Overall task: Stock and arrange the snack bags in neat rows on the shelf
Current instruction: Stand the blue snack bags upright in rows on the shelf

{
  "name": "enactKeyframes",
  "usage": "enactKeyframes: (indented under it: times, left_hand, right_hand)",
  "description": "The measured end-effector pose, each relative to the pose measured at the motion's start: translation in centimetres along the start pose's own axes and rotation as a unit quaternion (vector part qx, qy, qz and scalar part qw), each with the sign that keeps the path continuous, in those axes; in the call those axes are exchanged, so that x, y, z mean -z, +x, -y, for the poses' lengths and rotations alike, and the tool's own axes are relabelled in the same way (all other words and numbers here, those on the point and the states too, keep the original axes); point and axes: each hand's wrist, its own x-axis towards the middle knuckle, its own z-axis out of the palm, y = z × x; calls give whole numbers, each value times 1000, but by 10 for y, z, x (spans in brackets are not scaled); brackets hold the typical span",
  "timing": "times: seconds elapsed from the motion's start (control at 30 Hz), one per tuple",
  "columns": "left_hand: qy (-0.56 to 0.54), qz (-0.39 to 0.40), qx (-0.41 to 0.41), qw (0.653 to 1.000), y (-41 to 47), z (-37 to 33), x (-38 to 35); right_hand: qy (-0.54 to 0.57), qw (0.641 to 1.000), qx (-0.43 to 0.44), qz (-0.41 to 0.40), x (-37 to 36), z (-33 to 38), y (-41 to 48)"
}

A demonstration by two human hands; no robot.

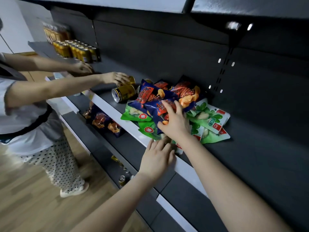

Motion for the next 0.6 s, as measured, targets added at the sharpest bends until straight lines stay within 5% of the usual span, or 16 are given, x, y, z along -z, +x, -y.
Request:
enactKeyframes:
  times: [0.2,0.33,0.43,0.6]
  left_hand:
    - [-19,64,23,997,11,-4,19]
    - [-136,2,79,988,28,-31,34]
    - [-355,-30,145,923,44,-70,44]
    - [-621,62,200,756,62,-137,30]
  right_hand:
    - [49,995,7,-89,32,-16,-22]
    - [35,991,-9,-127,54,-35,-47]
    - [28,983,-48,-175,76,-62,-68]
    - [23,970,-83,-226,93,-102,-120]
